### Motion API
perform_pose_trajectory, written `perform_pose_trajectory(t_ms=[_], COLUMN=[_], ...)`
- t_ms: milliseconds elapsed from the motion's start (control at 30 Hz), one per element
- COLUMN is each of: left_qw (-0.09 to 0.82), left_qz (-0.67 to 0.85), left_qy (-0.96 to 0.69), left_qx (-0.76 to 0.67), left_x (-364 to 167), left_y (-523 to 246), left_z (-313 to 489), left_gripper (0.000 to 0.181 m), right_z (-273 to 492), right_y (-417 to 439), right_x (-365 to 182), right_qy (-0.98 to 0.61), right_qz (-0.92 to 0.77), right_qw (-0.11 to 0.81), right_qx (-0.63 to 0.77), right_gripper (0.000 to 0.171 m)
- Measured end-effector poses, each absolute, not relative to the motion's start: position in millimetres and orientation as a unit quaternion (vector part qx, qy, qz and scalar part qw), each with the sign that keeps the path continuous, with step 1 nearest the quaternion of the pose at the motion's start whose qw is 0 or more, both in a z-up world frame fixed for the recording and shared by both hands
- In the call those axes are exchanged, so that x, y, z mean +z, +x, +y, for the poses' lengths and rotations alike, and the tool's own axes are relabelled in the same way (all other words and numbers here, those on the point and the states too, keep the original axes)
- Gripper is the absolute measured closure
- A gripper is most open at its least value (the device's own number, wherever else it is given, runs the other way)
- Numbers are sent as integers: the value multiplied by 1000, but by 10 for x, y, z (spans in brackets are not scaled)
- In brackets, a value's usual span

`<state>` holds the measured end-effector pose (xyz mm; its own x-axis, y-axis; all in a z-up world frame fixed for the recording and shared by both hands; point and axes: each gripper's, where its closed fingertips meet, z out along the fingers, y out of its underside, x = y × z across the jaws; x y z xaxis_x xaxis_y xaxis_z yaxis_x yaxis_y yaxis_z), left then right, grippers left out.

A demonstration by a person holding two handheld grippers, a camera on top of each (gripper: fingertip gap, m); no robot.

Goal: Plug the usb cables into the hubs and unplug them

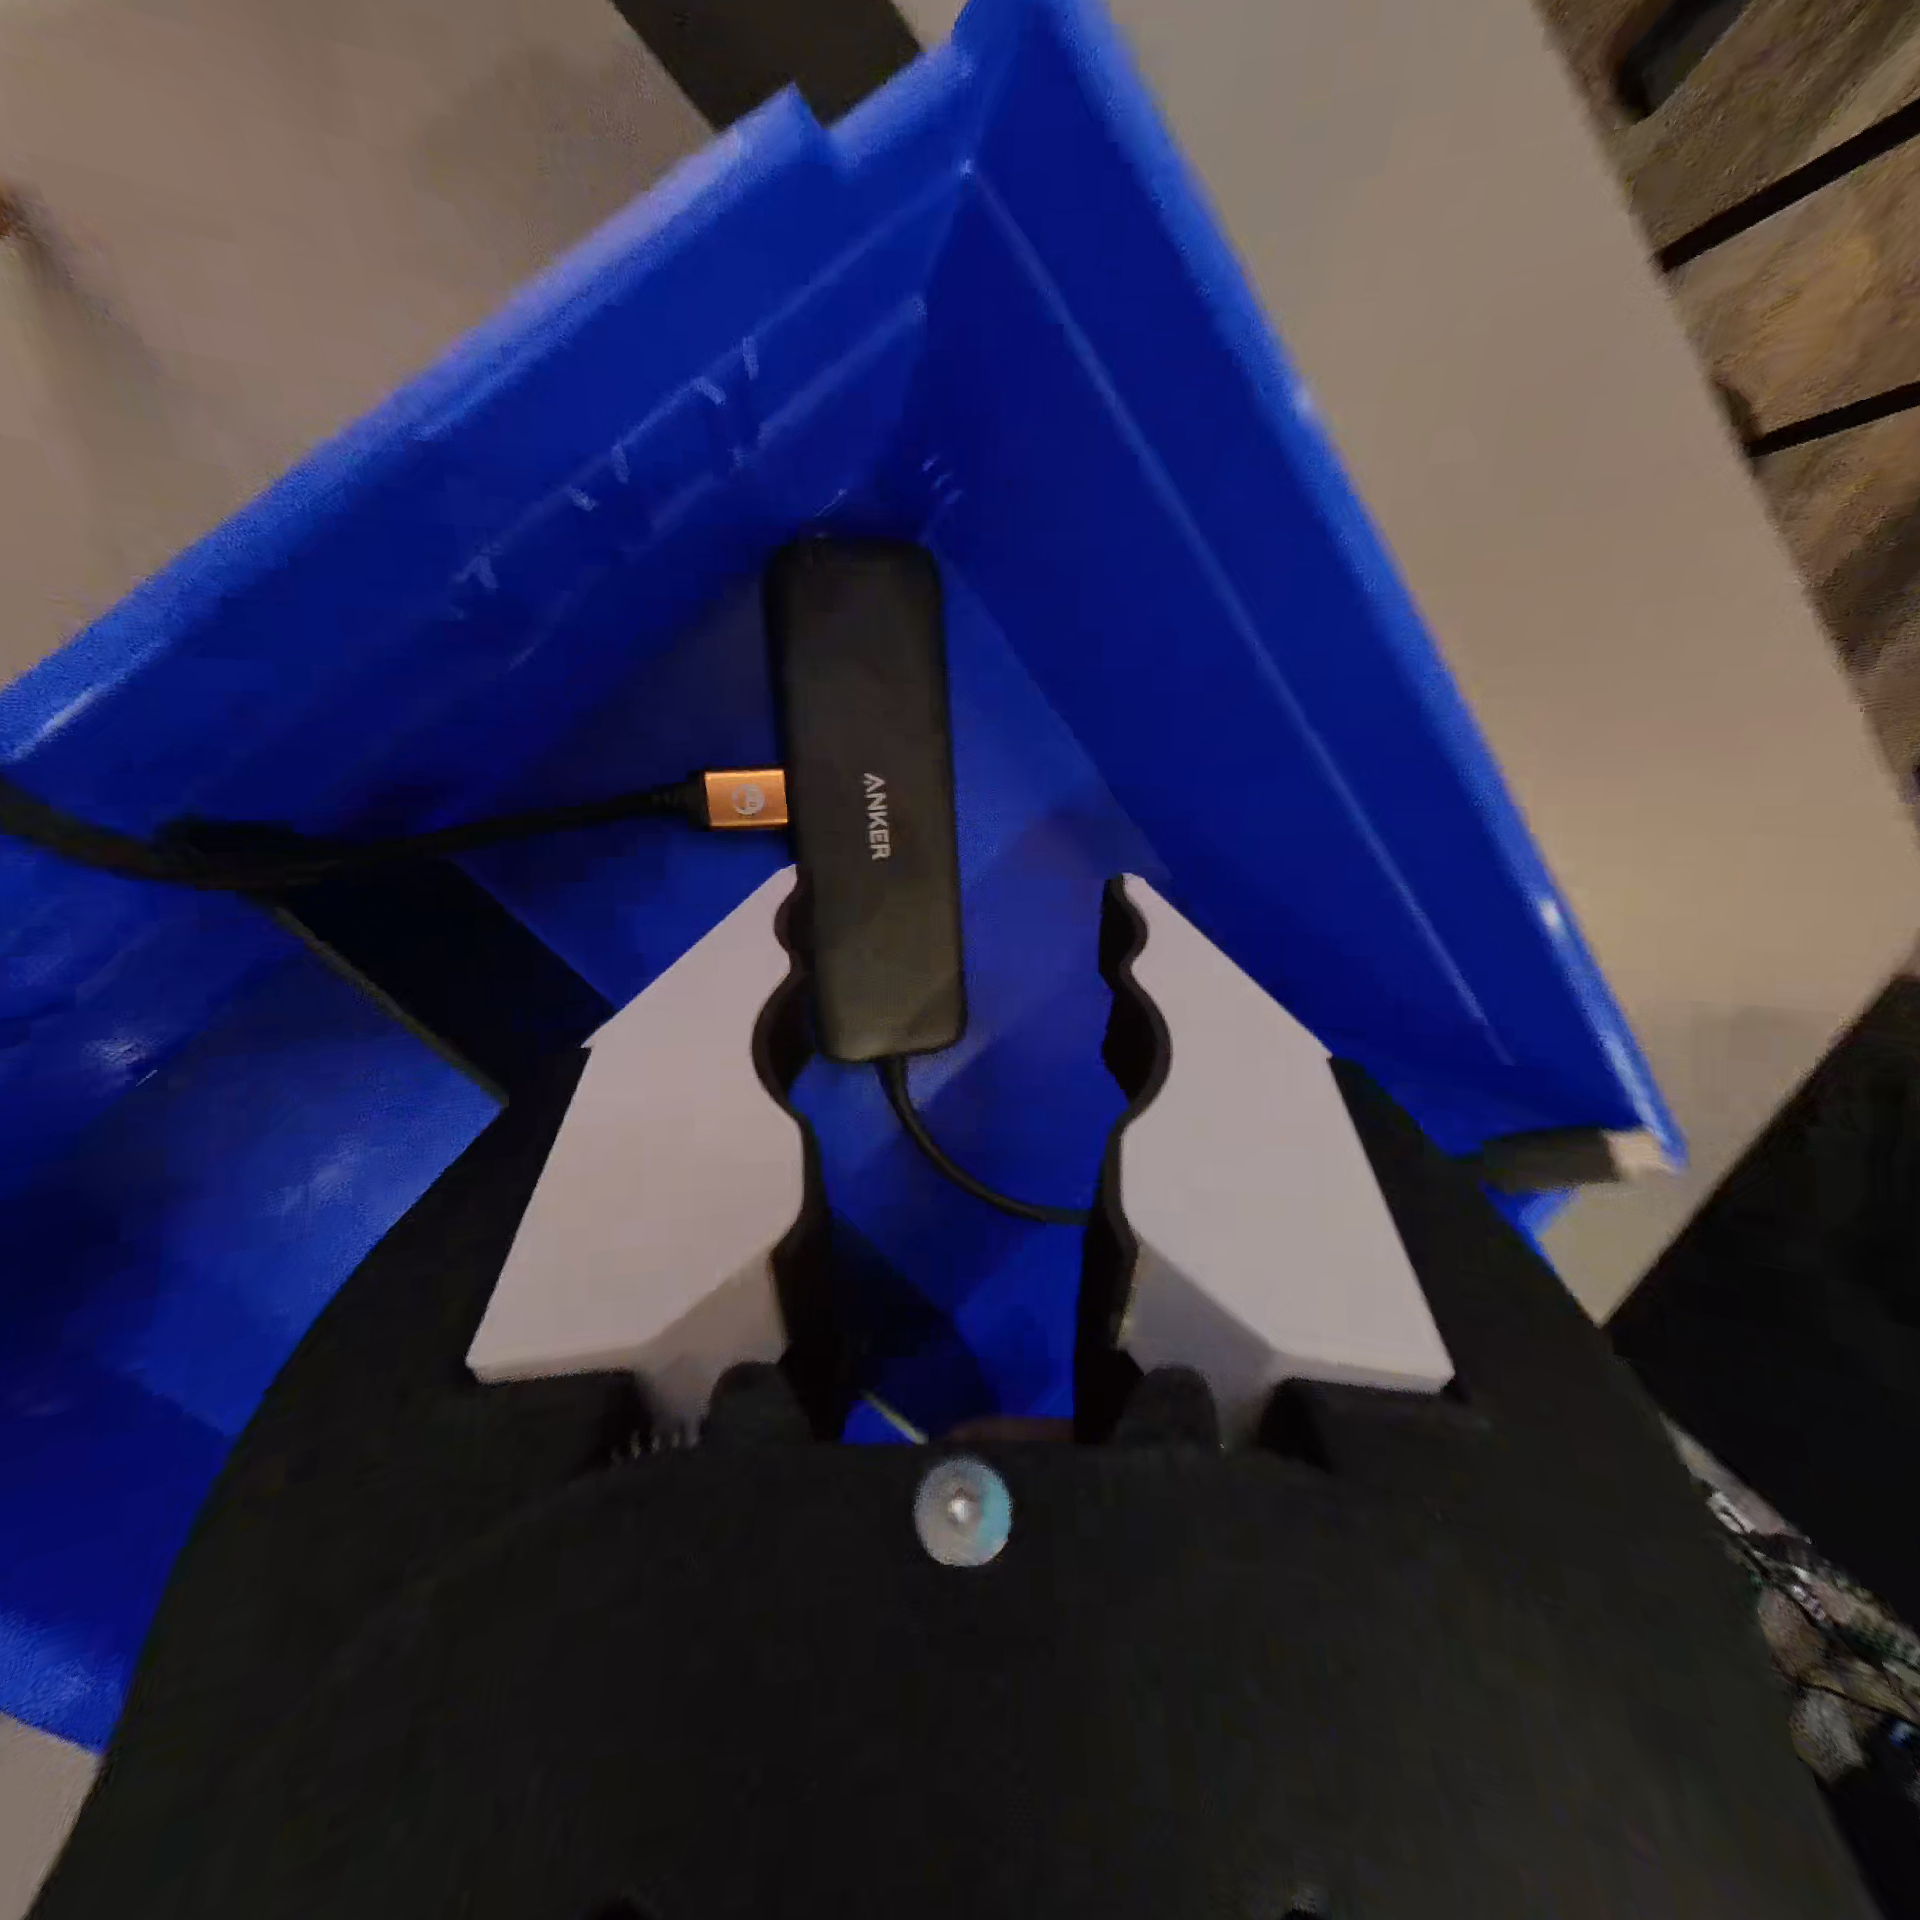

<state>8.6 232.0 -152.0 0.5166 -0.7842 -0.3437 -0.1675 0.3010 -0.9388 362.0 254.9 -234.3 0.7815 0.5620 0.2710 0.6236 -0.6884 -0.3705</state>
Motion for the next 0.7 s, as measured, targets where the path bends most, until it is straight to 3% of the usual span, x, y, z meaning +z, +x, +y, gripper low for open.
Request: perform_pose_trajectory(t_ms=[233, 500, 633, 700], left_qw=[678, 675, 675, 676], left_qz=[436, 444, 444, 443], left_qy=[-546, -545, -544, -544], left_qx=[-227, -224, -224, -224], left_x=[-1525, -1556, -1551, -1546], left_y=[90, 140, 128, 110], left_z=[2327, 2278, 2278, 2287], left_gripper=[175, 175, 175, 175], right_z=[2212, 2152, 2234, 2271], right_y=[2845, 2423, 2441, 2447], right_x=[-1555, -1932, -2138, -2082], right_qy=[-832, -793, -794, -803], right_qz=[-420, -539, -546, -527], right_qw=[362, 267, 230, 248], right_qx=[27, -98, -134, -126], right_gripper=[132, 139, 168, 171])
